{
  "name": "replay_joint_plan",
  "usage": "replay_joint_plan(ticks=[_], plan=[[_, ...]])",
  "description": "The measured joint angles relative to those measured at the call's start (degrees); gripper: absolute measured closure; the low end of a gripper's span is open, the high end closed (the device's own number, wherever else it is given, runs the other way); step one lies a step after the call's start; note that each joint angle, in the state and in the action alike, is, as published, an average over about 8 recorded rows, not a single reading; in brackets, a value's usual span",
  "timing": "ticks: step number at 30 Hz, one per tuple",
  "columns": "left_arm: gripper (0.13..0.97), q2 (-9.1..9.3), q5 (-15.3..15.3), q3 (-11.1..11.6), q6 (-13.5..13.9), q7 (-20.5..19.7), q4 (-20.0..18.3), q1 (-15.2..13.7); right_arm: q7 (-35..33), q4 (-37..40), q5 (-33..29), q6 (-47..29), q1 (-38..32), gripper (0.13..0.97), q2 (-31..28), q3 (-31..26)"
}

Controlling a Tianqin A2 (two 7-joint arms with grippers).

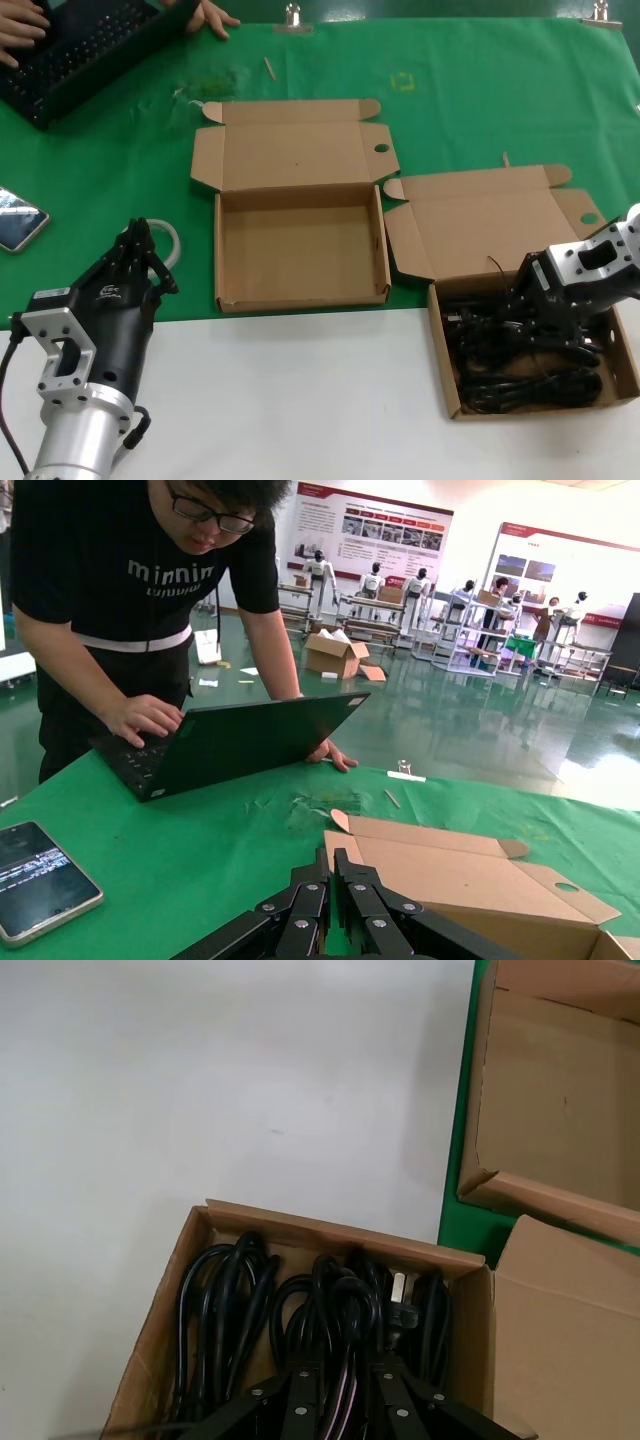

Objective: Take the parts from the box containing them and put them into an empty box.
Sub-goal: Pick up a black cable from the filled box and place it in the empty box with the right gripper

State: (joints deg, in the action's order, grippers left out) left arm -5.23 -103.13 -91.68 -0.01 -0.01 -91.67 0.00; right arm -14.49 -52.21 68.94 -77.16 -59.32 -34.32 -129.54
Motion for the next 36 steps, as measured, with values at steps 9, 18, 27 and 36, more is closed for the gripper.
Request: replay_joint_plan(ticks=[9,18,27,36], plan=[[0.941,0.0,0.0,0.0,0.0,0.0,0.0,0.0,1.5,-2.7,0.4,-1.2,0.1,0.9,-1.2,0.5],[0.941,0.0,0.0,0.0,0.0,0.0,0.0,0.0,2.8,-4.3,0.9,-2.3,-0.7,0.905,-1.6,0.9],[0.941,0.0,0.0,0.0,0.0,0.0,0.0,0.0,3.9,-4.6,0.9,-2.1,-2.6,0.905,-0.2,1.1],[0.941,0.0,0.0,0.0,0.0,0.0,0.0,0.0,6.3,-5.9,0.5,-1.2,-4.4,0.905,2.5,1.0]])
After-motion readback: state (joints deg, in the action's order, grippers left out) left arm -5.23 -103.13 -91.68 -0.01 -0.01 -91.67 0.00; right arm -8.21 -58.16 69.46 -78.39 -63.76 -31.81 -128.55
